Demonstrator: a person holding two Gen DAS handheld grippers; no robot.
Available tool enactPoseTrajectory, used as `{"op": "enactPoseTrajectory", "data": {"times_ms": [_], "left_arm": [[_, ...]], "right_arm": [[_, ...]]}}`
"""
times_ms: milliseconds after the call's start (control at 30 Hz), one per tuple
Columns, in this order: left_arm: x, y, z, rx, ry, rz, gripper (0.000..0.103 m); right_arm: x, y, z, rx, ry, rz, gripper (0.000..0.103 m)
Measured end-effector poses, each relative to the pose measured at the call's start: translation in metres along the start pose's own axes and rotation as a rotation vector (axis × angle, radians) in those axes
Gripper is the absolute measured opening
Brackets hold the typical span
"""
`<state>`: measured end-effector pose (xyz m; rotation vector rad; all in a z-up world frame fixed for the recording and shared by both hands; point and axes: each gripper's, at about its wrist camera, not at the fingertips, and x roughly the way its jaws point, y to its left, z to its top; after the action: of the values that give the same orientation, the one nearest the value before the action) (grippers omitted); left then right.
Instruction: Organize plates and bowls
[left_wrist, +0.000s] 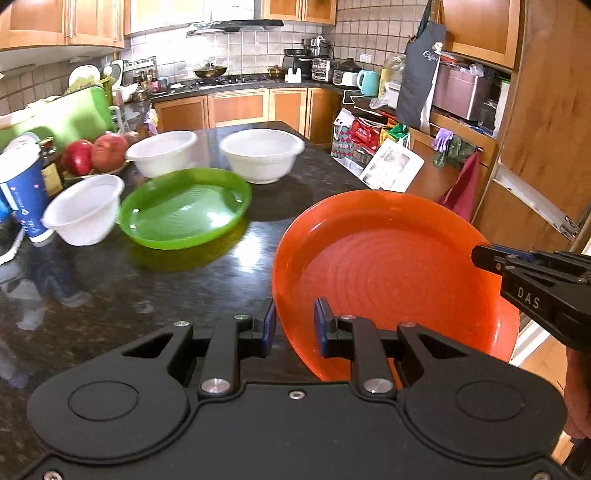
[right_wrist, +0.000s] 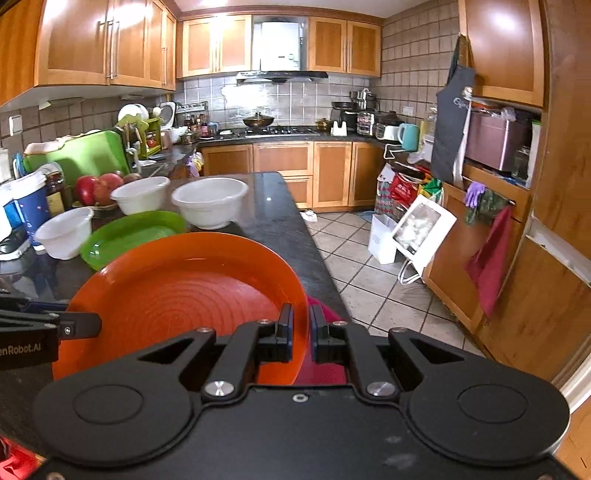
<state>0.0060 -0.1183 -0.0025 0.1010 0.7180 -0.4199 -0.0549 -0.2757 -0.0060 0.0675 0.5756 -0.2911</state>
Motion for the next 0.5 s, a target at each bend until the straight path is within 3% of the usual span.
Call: {"op": "enactPoseTrajectory", "data": {"times_ms": [200, 500], "left_arm": [[0.011, -0.018, -0.004, -0.034, 0.019, 0.027, 0.029], [0.021, -0.038, -0.008, -0.068, 0.041, 0.084, 0.029]], "right_arm": [[0.012, -0.026, -0.005, -0.022, 0.019, 0.026, 0.011], [0.034, -0.029, -0.003, -0.044, 0.049, 0.074, 0.011]]}}
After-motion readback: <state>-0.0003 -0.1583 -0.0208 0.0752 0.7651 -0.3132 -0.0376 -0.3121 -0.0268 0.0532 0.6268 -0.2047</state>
